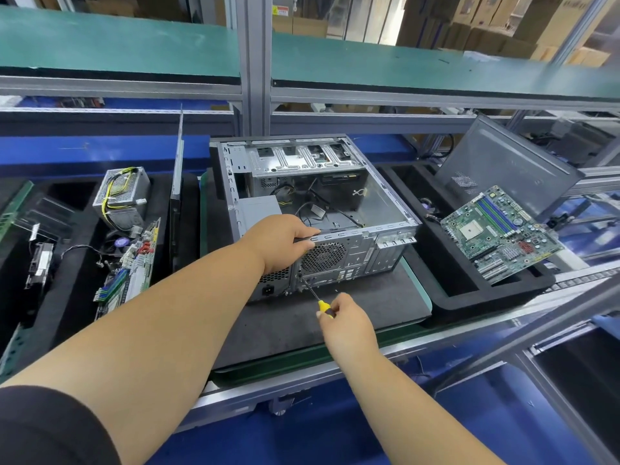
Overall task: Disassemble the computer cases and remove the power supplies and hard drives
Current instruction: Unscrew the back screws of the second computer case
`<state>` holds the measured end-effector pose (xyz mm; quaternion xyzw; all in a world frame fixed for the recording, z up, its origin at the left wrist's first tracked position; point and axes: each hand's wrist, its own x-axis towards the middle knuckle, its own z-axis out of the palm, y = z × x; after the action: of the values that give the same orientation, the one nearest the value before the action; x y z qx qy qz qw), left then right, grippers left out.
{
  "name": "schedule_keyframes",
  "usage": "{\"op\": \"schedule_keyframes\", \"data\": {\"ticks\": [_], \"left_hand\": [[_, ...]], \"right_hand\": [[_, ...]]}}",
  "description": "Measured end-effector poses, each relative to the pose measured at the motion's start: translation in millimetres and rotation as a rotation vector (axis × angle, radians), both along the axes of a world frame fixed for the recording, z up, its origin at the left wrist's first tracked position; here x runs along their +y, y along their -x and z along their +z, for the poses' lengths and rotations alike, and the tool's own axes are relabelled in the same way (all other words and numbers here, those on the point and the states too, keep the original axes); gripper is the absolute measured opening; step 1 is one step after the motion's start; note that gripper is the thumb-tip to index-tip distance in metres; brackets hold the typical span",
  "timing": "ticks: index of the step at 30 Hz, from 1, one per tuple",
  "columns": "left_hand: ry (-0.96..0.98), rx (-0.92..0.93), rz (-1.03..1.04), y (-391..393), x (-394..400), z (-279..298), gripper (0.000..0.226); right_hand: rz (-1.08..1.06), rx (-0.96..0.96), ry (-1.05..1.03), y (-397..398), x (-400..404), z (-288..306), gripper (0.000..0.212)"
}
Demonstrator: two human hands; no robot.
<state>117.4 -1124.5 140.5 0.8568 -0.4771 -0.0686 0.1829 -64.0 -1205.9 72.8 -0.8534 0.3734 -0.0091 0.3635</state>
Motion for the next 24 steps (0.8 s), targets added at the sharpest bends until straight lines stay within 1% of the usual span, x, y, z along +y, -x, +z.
{"op": "schedule_keyframes", "data": {"ticks": [1,2,4,5,6,7,10,12,13,14,16,18,20,23,24], "left_hand": [[-0.001,-0.001,0.0,-0.1,-0.2,0.0,0.04],[-0.003,-0.001,-0.001,-0.3,-0.3,-0.1,0.04],[-0.007,-0.001,-0.002,-0.4,-0.4,-0.3,0.041],[-0.007,0.001,-0.001,-0.6,-0.5,-0.2,0.041],[-0.006,0.004,-0.001,-0.7,-0.4,-0.2,0.041],[-0.006,0.006,-0.001,-0.9,-0.4,-0.2,0.041],[-0.008,0.004,-0.001,-0.9,-0.6,-1.1,0.041],[-0.003,0.0,0.0,-1.2,-0.6,-1.4,0.041],[0.001,-0.001,0.001,-1.3,-0.6,-1.4,0.041],[0.005,0.001,0.001,-1.1,-0.5,-1.5,0.041],[0.011,0.005,0.0,-0.6,-0.3,-1.3,0.04],[0.006,0.004,-0.005,-0.4,-0.5,-1.1,0.04],[0.0,0.005,-0.006,-0.5,-0.3,-0.6,0.04],[-0.005,0.008,-0.006,-0.6,0.0,0.6,0.041],[-0.006,0.01,-0.005,-0.3,0.0,0.8,0.041]], "right_hand": [[0.016,0.009,-0.022,-0.3,-1.2,0.3,0.019],[-0.009,0.019,-0.117,-2.2,-1.6,3.3,0.023],[-0.147,0.05,-0.485,-8.9,-1.2,10.4,0.033],[-0.203,0.073,-0.64,-11.2,-1.1,14.4,0.033],[-0.231,0.09,-0.728,-12.4,-2.4,16.4,0.033],[-0.241,0.088,-0.769,-13.3,-3.8,16.0,0.032],[-0.243,0.025,-0.798,-10.4,-6.5,8.3,0.026],[-0.248,-0.072,-0.723,-7.8,-6.3,2.1,0.013],[-0.248,-0.116,-0.657,-6.9,-6.3,0.2,0.012],[-0.237,-0.127,-0.57,-7.1,-7.3,-2.2,0.016],[-0.196,-0.102,-0.432,-7.3,-7.7,-5.2,0.02],[-0.167,-0.084,-0.41,-8.1,-6.3,-5.1,0.02],[-0.157,-0.062,-0.476,-10.2,-5.4,-2.8,0.02],[-0.225,0.012,-0.735,-16.0,-5.0,4.3,0.034],[-0.239,0.036,-0.772,-17.7,-4.9,6.8,0.036]]}}
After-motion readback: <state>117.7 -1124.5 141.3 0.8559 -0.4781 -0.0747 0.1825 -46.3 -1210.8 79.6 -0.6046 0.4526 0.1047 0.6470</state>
